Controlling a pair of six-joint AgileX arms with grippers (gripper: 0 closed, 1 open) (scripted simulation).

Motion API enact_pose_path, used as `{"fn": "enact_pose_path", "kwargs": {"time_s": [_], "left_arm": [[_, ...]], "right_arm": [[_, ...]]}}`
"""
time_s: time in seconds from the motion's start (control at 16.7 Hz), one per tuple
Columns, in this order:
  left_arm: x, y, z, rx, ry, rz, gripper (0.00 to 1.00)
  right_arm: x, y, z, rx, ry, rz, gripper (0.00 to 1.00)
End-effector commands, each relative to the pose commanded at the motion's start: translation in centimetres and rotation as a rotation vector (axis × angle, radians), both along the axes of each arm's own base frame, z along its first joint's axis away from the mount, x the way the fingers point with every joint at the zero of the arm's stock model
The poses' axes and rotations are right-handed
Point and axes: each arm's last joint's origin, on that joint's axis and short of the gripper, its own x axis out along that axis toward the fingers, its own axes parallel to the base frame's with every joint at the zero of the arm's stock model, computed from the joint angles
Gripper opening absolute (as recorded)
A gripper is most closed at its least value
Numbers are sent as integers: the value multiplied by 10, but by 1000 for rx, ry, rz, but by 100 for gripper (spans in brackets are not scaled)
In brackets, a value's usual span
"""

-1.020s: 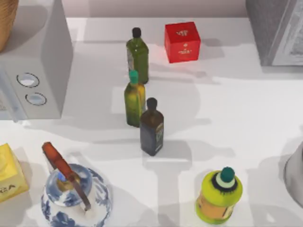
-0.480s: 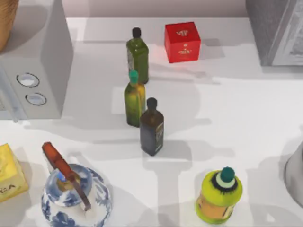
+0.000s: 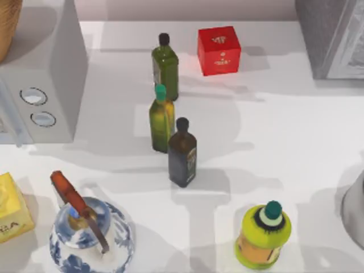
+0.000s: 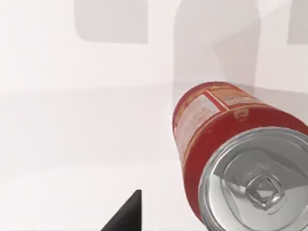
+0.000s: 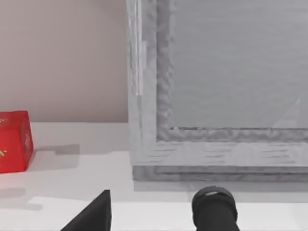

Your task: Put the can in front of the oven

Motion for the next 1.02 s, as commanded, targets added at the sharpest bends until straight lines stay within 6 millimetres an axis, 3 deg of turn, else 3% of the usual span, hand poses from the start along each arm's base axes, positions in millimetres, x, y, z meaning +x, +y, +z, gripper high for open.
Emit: {"fn": "enact_pose_path", "kwargs": {"time_s": [0.54,1.02], "left_arm": [[0,0,1,1,-1,-1,100],[0,0,40,0,-1,0,100]], "right_arm": [[0,0,0,0,0,0,100],[0,0,0,0,0,0,100]]}}
